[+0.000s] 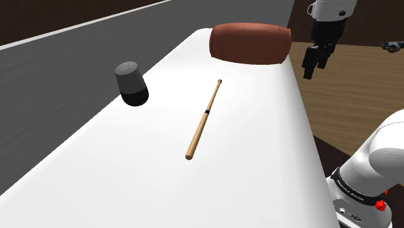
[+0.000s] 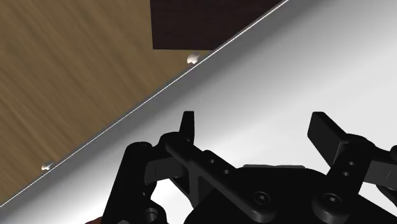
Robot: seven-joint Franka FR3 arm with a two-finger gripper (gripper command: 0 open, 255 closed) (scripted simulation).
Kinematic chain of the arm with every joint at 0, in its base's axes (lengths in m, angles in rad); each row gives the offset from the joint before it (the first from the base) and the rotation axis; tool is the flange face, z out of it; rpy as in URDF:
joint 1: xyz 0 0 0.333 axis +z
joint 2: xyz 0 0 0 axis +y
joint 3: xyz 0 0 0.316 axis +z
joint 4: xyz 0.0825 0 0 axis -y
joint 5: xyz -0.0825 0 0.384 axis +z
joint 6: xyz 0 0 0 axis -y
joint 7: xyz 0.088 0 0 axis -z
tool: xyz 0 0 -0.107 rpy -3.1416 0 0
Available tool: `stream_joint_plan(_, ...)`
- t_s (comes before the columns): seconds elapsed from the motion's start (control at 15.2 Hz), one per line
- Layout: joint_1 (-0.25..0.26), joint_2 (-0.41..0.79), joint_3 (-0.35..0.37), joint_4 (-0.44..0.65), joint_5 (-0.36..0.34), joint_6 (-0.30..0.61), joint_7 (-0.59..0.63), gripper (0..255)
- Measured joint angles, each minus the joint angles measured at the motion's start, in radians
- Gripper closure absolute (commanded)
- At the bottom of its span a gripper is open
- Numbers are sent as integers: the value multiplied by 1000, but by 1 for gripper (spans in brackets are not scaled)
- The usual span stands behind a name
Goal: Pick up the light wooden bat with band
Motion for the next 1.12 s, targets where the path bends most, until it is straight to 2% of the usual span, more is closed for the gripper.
stream_joint_plan(0.13,0,0,12,-4,11,4,21,0)
stream_joint_plan(0.26,-1,-8,50,-22,47,13,95,0)
stream_joint_plan(0.46,0,-6,126,-21,119,20,234,0)
stream_joint_plan(0.73,0,23,236,-32,215,72,430,0)
stream_joint_plan(1.12,-19,137,397,38,325,151,719,0)
